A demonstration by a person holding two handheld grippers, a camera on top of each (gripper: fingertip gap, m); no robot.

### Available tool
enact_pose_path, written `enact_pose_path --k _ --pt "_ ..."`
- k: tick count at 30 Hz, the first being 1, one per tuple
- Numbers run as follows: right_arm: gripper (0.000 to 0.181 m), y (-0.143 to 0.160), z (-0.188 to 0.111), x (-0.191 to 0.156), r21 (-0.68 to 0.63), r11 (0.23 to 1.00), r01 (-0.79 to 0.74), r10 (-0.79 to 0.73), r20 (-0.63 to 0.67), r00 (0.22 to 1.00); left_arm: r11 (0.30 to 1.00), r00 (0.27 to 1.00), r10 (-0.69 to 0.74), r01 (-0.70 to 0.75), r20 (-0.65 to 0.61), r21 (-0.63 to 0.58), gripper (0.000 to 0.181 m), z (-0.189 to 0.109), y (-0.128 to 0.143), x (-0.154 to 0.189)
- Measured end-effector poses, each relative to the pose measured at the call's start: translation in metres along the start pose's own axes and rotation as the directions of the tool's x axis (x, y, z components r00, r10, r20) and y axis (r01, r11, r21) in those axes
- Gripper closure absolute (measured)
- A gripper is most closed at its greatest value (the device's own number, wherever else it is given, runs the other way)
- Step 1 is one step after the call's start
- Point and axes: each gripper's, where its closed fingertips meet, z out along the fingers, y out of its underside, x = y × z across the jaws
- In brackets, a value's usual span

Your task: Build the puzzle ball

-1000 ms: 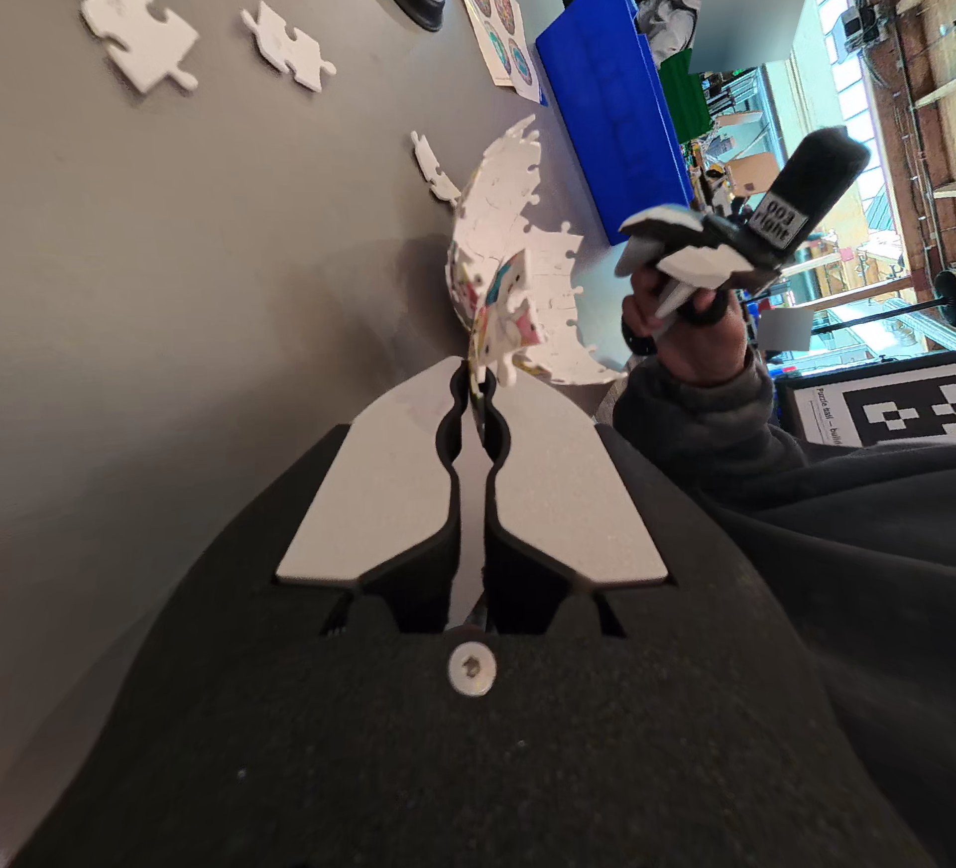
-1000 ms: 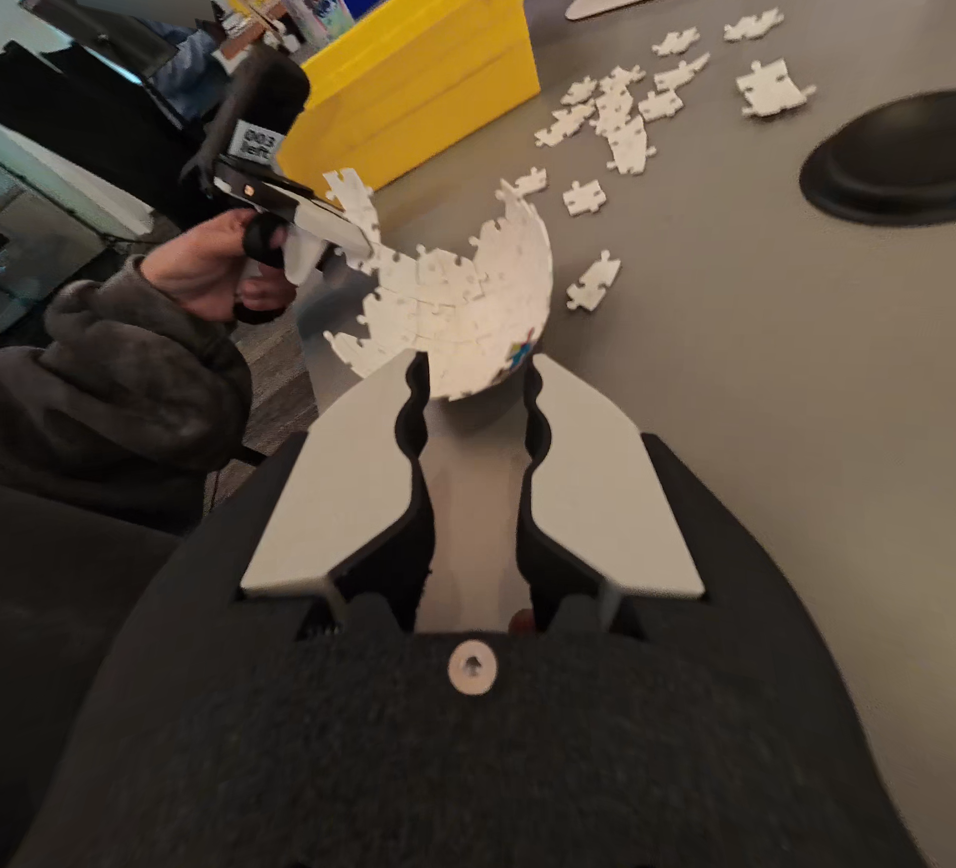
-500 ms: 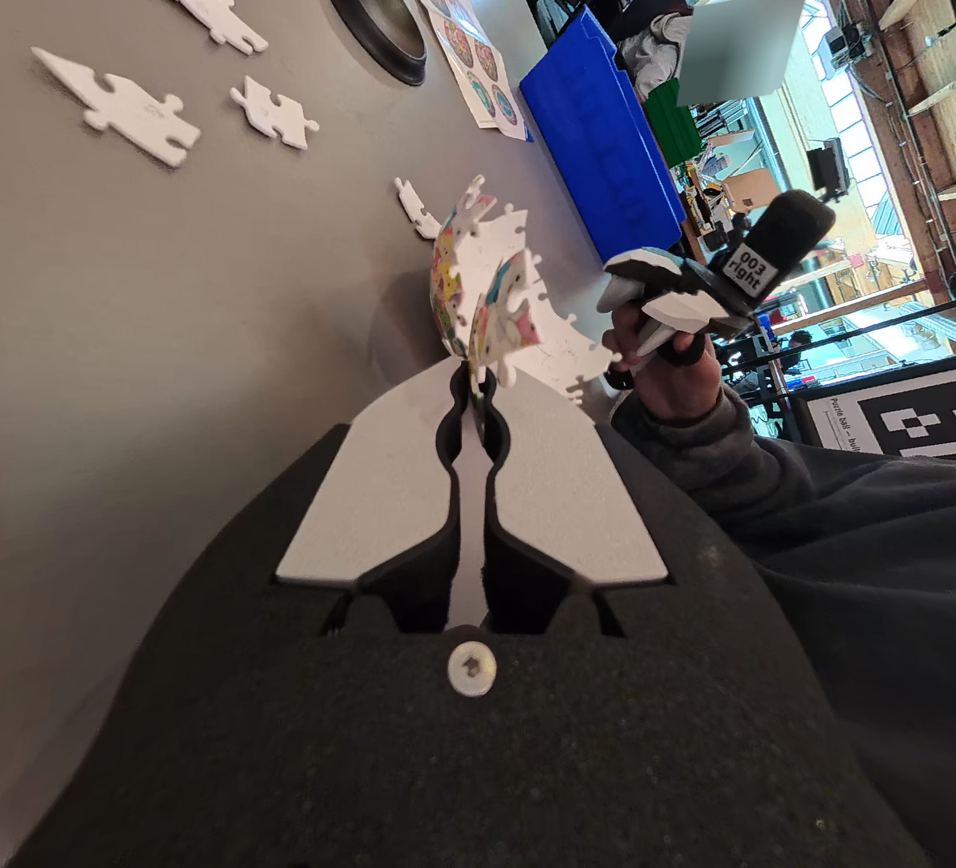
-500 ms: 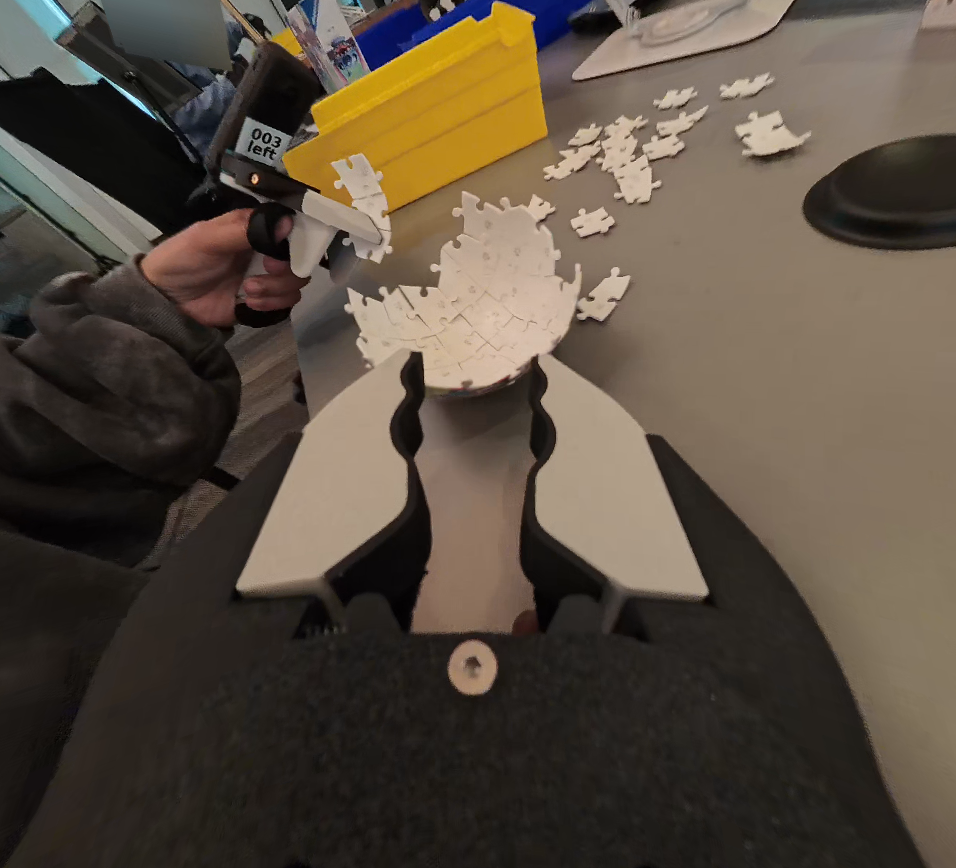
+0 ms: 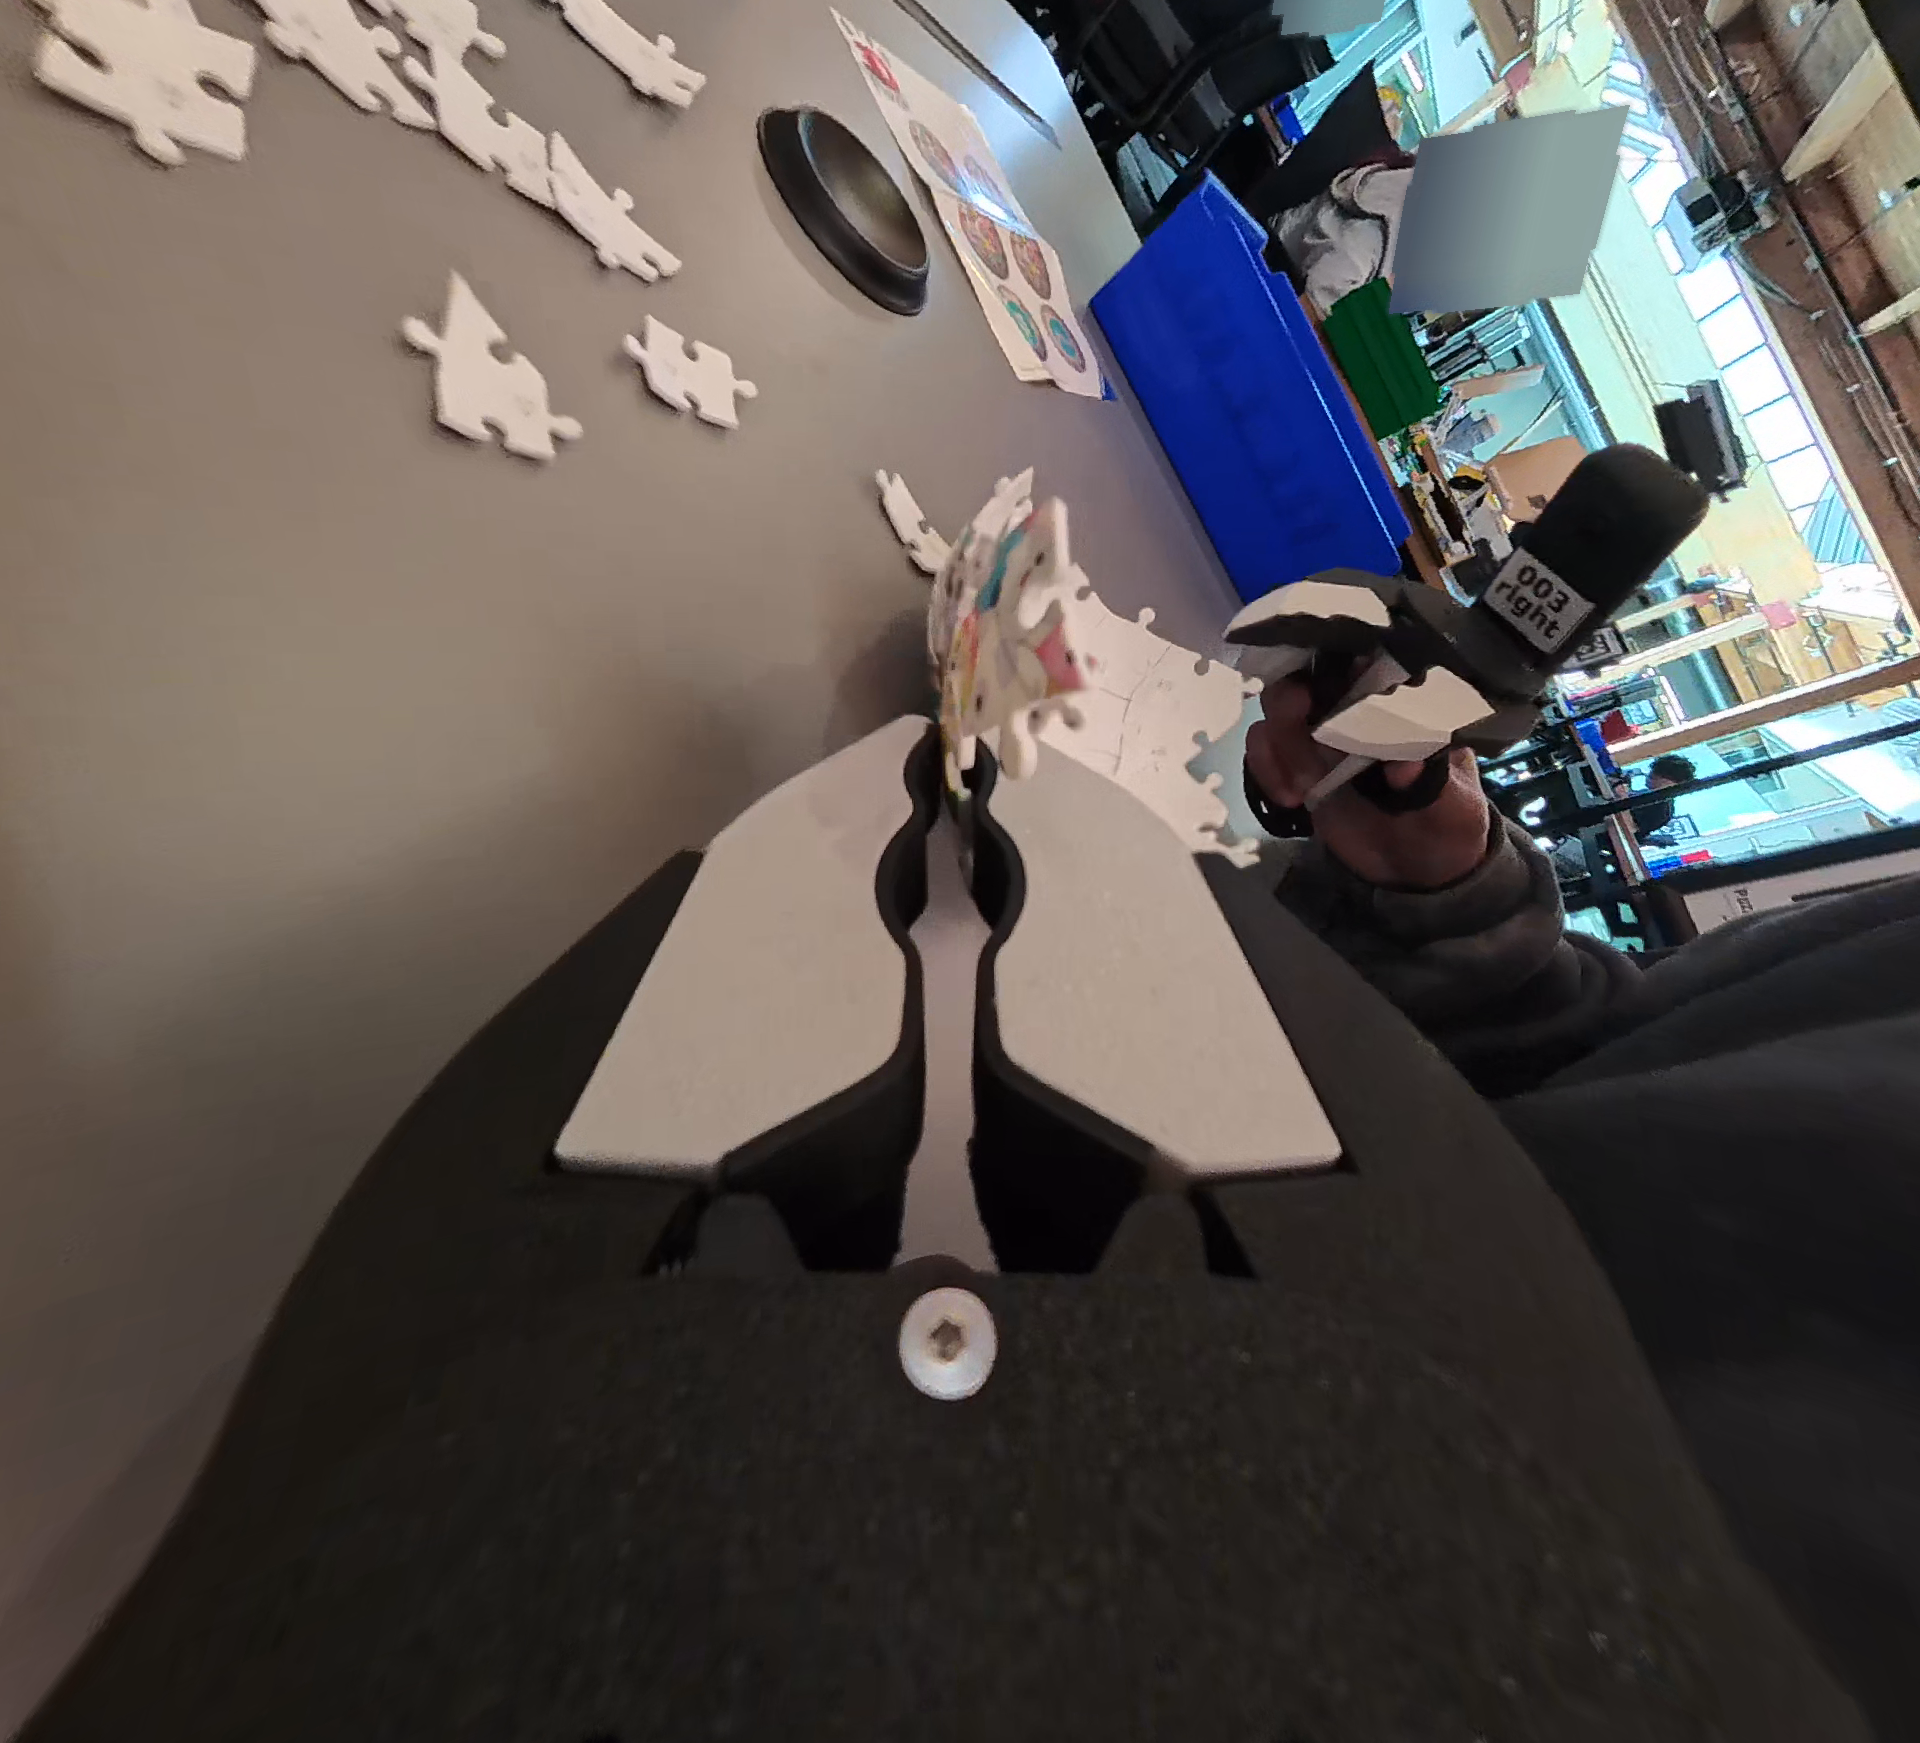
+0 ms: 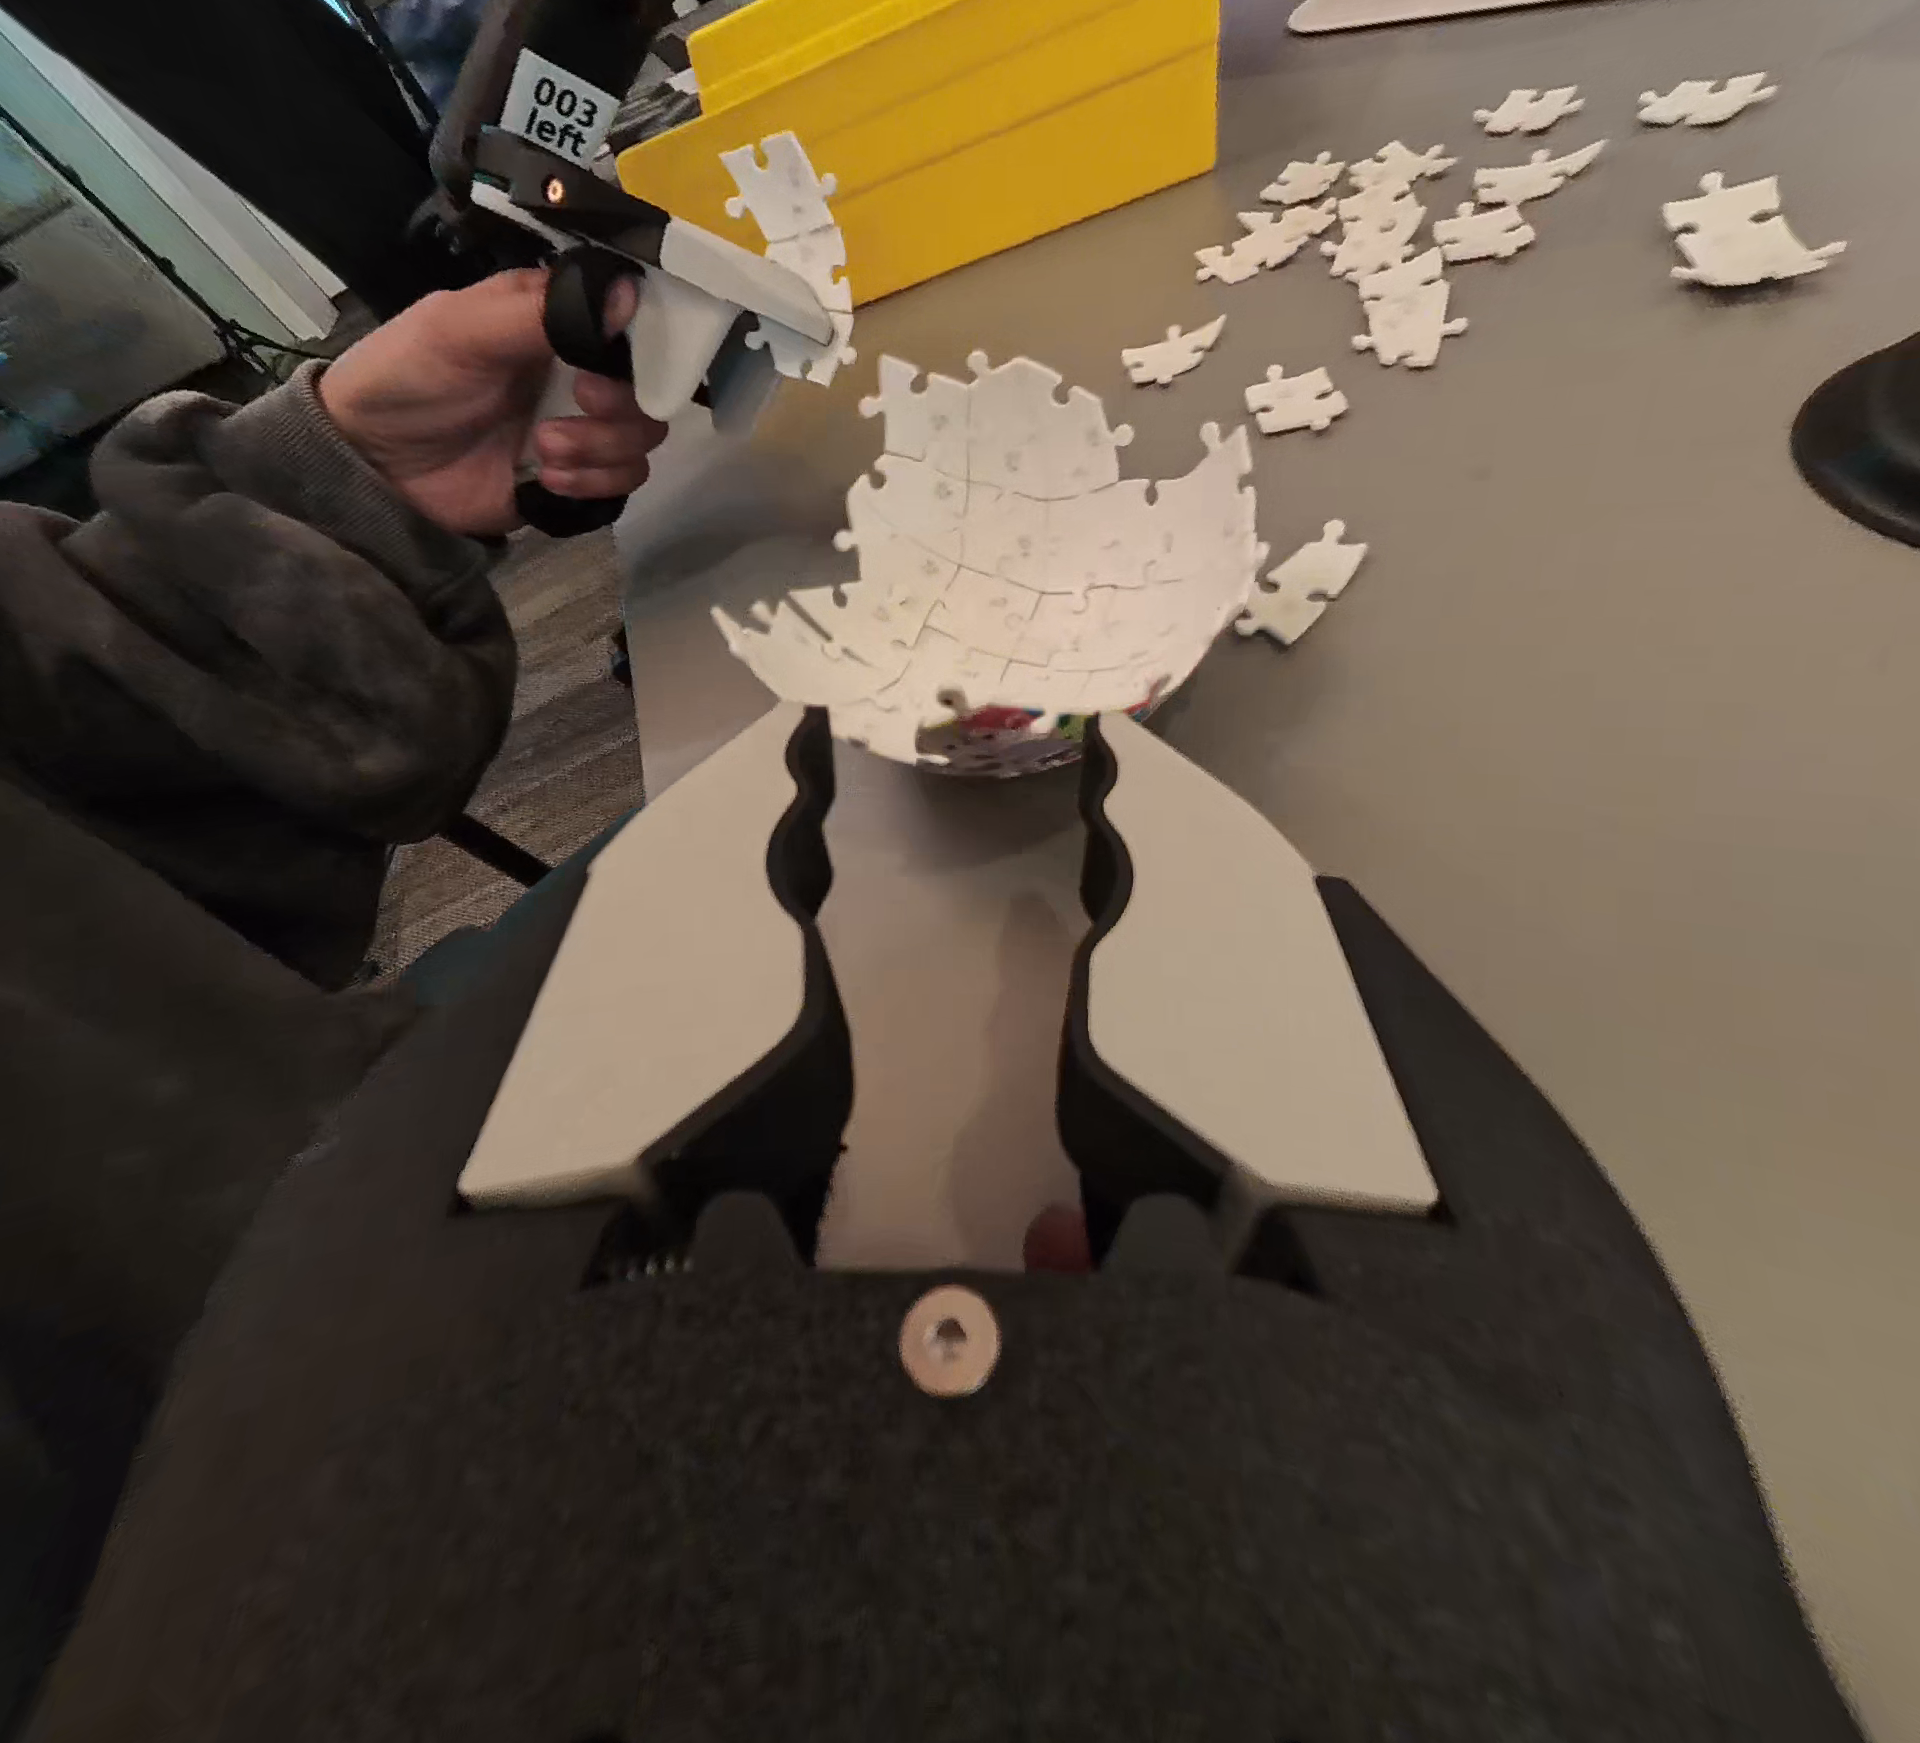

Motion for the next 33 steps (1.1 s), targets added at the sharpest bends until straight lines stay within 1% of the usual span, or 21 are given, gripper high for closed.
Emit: enact_pose_path --k 3,5,7,9,11,15,17,20,22,24,26,29,33 --pt "0.135 -0.018 0.006 0.013 0.015 1.0 0.004 -0.004 -0.014 1.0 1.0 1.0 -0.002 0.002 0.005 0.002 0.179 0.001 -0.01 -0.007" --pt "0.134 -0.03 0.011 0.022 0.014 1.0 0.018 -0.018 -0.022 1.0 1.0 1.0 0.005 -0.005 0.017 -0.022 0.179 0.004 -0.012 -0.012" --pt "0.134 -0.031 0.016 0.029 -0.002 1.0 -0.002 0.002 -0.019 1.0 0.998 1.0 0.021 -0.021 0.004 -0.053 0.179 0.009 -0.014 -0.013" --pt "0.135 -0.024 0.022 0.032 -0.047 0.998 -0.034 0.034 -0.008 0.999 0.995 1.0 0.028 -0.029 -0.007 -0.099 0.179 0.016 -0.011 -0.013" --pt "0.134 -0.012 0.026 0.036 -0.113 0.992 -0.049 0.046 -0.031 0.998 0.991 1.0 0.016 -0.018 -0.014 -0.135 0.179 0.022 -0.006 -0.01" --pt "0.135 -0.006 0.027 0.035 -0.139 0.99 -0.022 0.011 -0.086 0.996 0.983 1.0 -0.006 0.005 -0.008 -0.184 0.179 0.031 -0.002 0.005" --pt "0.137 -0.001 0.028 0.039 -0.175 0.985 0.003 -0.027 -0.135 0.991 0.977 0.999 0.005 0.002 0.032 -0.214 0.179 0.031 -0.004 0.009" --pt "0.14 0.009 0.032 0.038 -0.22 0.975 0.006 -0.036 -0.131 0.991 0.964 0.997 0.013 0.008 0.077 -0.265 0.179 0.027 -0.013 0.014" --pt "0.143 0.01 0.032 0.04 -0.22 0.976 0.01 -0.043 -0.146 0.988 0.952 0.994 -0.016 0.047 0.104 -0.304 0.179 0.025 -0.017 0.015" --pt "0.15 0.01 0.029 0.043 -0.218 0.976 -0.007 -0.027 -0.151 0.988 0.935 0.992 -0.069 0.1 0.103 -0.341 0.179 0.027 -0.02 0.02" --pt "0.164 0.007 0.026 0.048 -0.196 0.98 -0.038 0.006 -0.16 0.987 0.916 0.989 -0.095 0.133 0.116 -0.377 0.179 0.03 -0.02 0.024" --pt "0.181 0.002 0.023 0.05 -0.158 0.982 -0.101 0.08 -0.138 0.987 0.895 0.983 -0.066 0.133 0.168 -0.425 0.179 0.034 -0.019 0.027" --pt "0.181 -0.002 0.026 0.048 -0.133 0.979 -0.154 0.14 -0.105 0.985 0.881 0.972 -0.025 0.132 0.233 -0.455 0.179 0.036 -0.016 0.031"
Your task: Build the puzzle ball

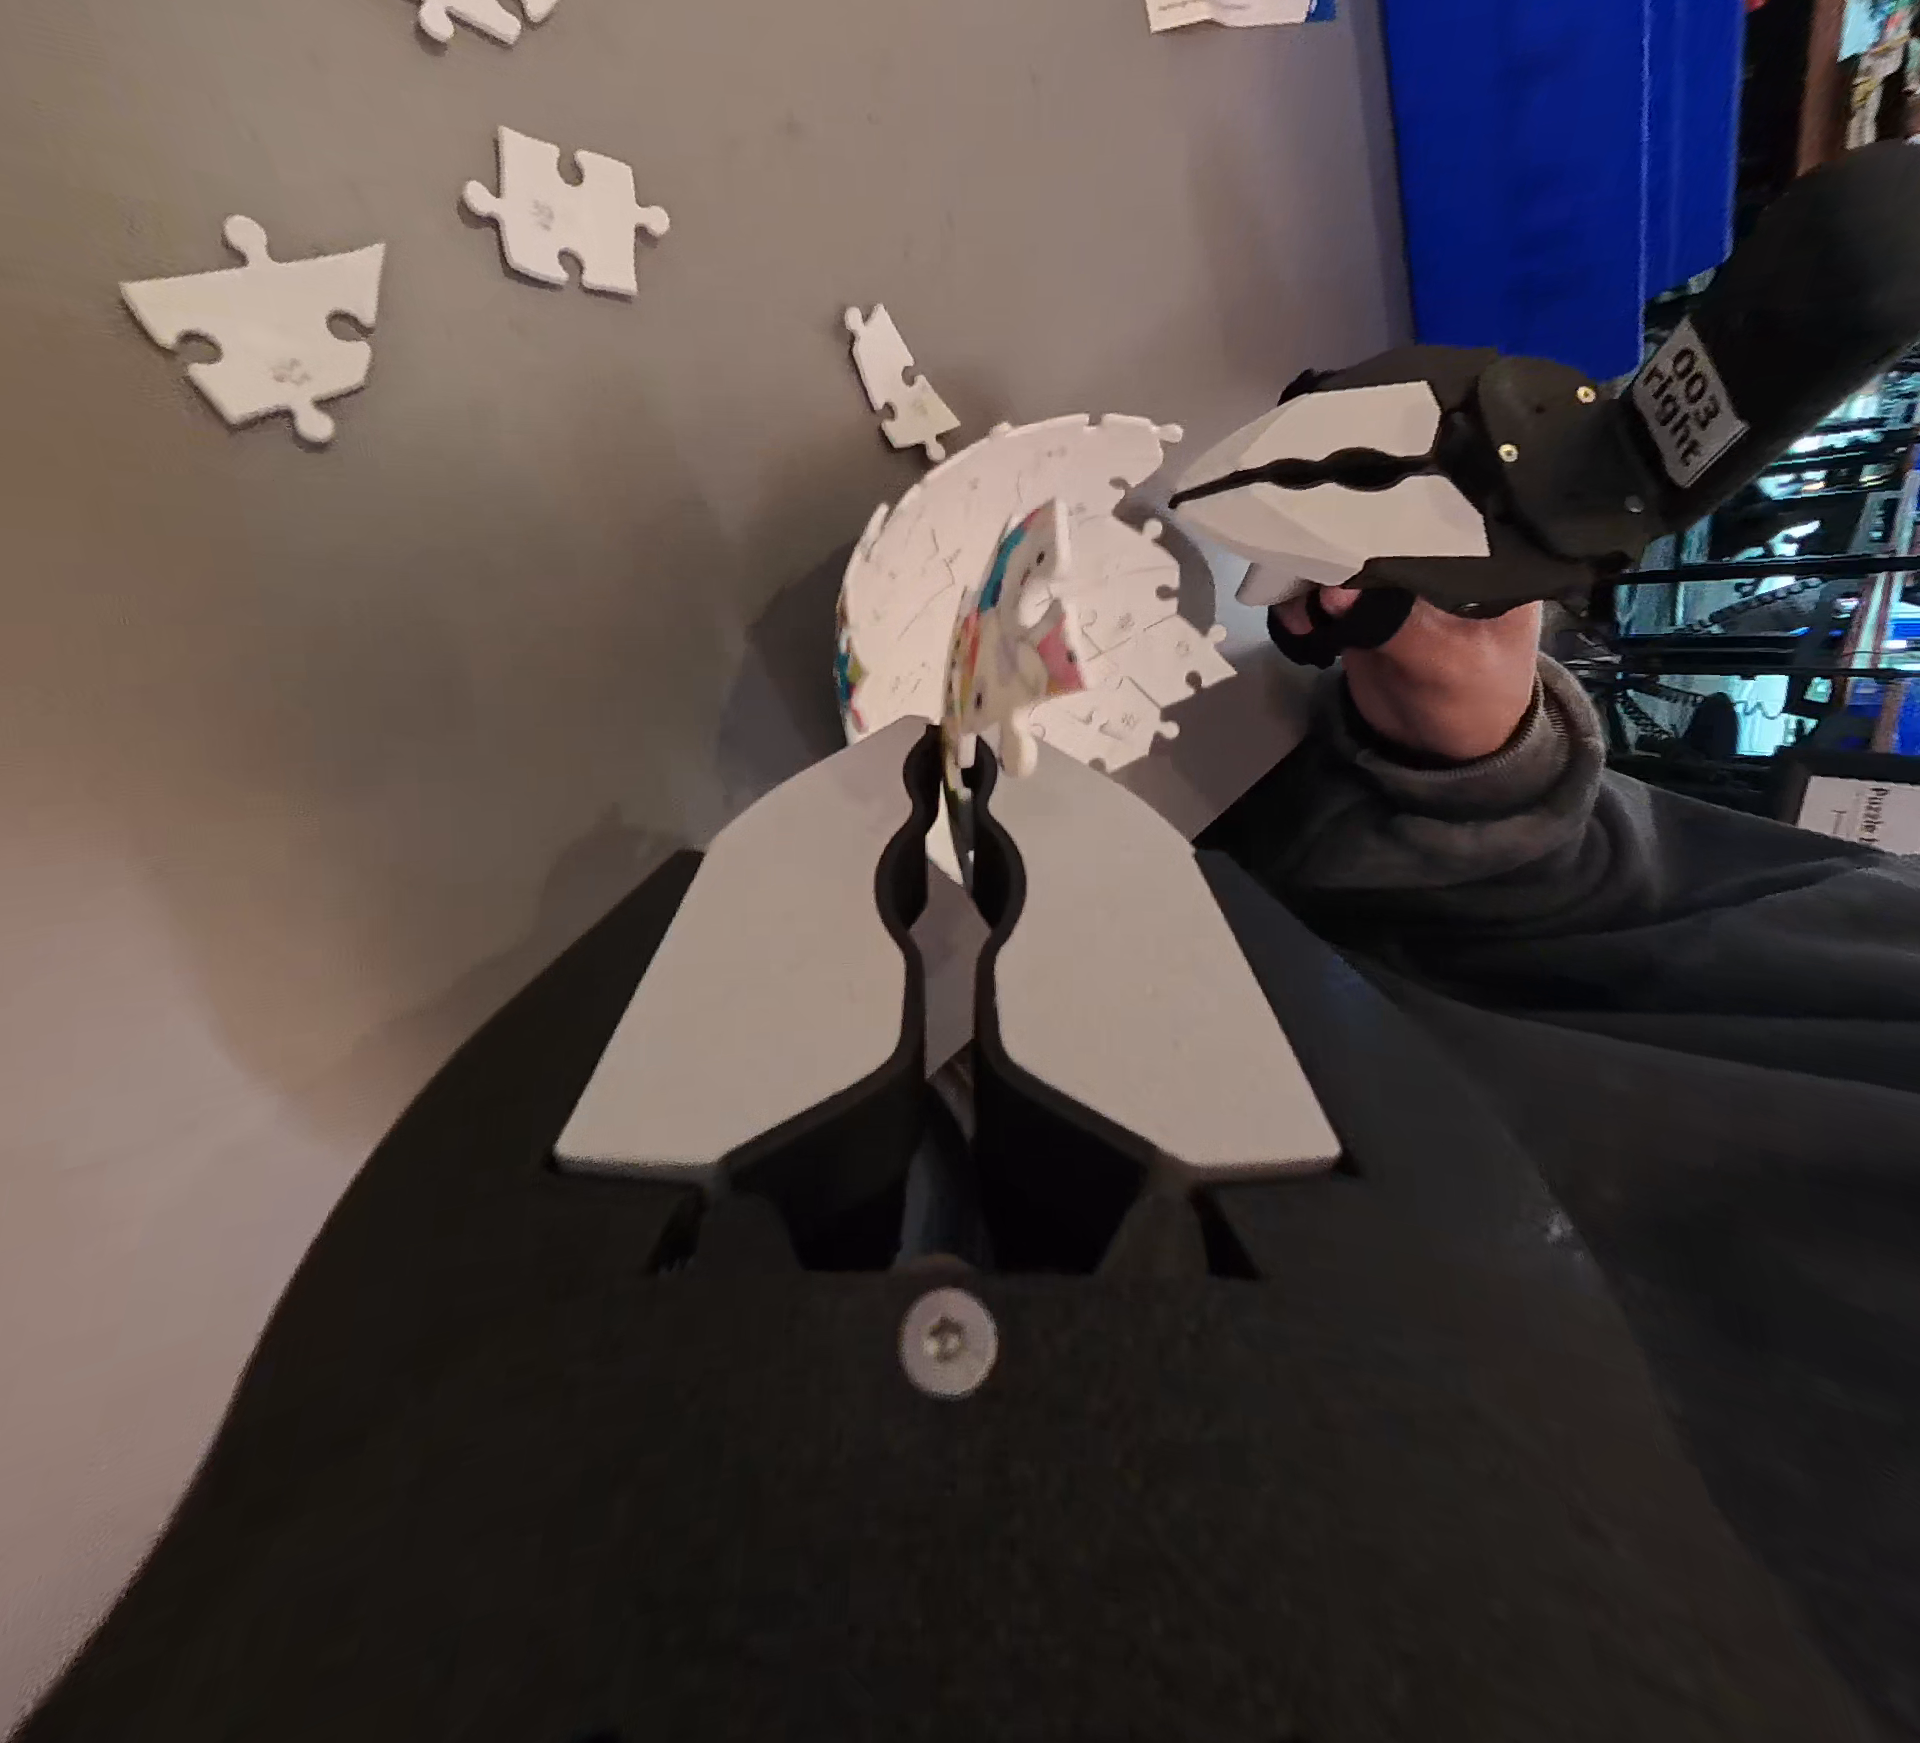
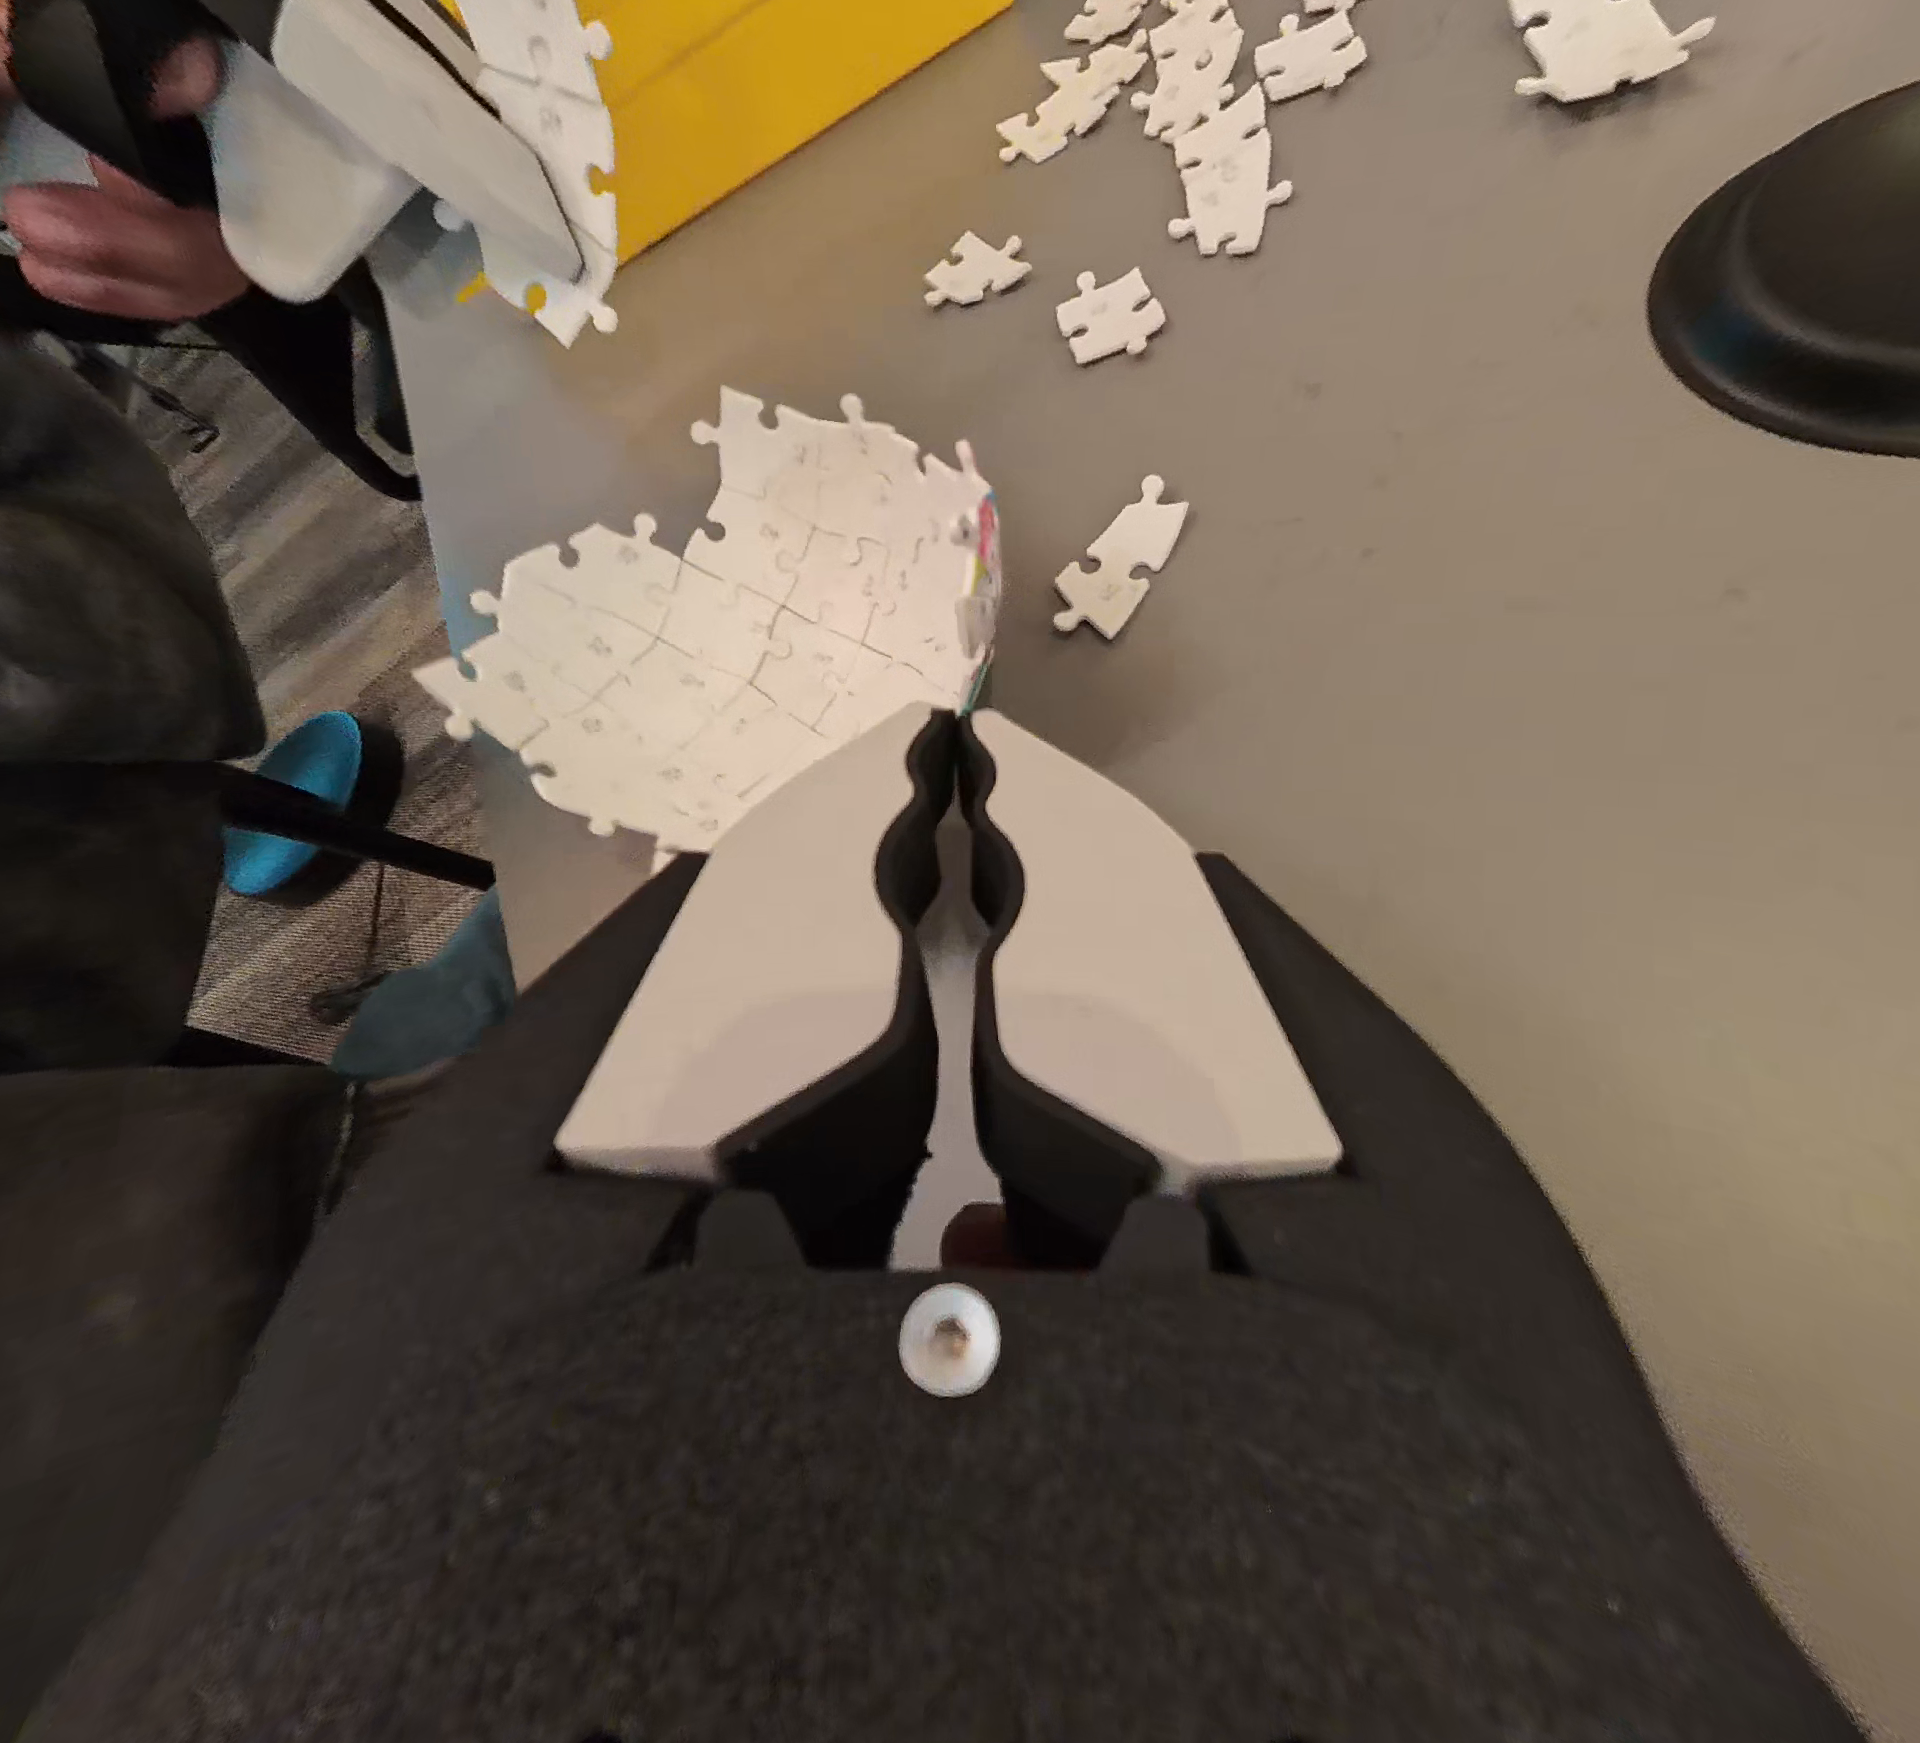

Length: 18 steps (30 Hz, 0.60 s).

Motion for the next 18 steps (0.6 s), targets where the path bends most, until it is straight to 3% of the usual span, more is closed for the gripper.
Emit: enact_pose_path --k 2,6,9,13,18 --pt "0.176 -0.002 -0.001 -0.004 0.012 1.0 0.006 -0.006 0.022 1.0 1.0 1.0 0.006 -0.006 0.019 0.002 0.179 -0.001 0.002 0.003" --pt "0.145 -0.014 -0.005 -0.014 0.068 0.997 -0.022 0.016 0.08 0.997 0.999 0.996 0.014 -0.018 0.091 0.042 0.179 -0.006 0.007 -0.001" --pt "0.135 -0.01 0.006 -0.008 -0.015 0.999 -0.038 0.038 0.045 0.998 0.995 0.998 -0.021 0.015 0.066 0.101 0.179 -0.002 0.013 0.0" --pt "0.135 0.006 0.026 0.0 -0.202 0.979 -0.022 0.012 -0.052 0.999 0.978 0.997 -0.082 0.078 0.014 0.195 0.179 0.003 0.02 0.001" --pt "0.164 0.004 0.038 -0.001 -0.233 0.972 0.02 -0.055 -0.146 0.988 0.946 0.989 -0.147 0.145 -0.016 0.29 0.179 -0.003 0.039 -0.001"
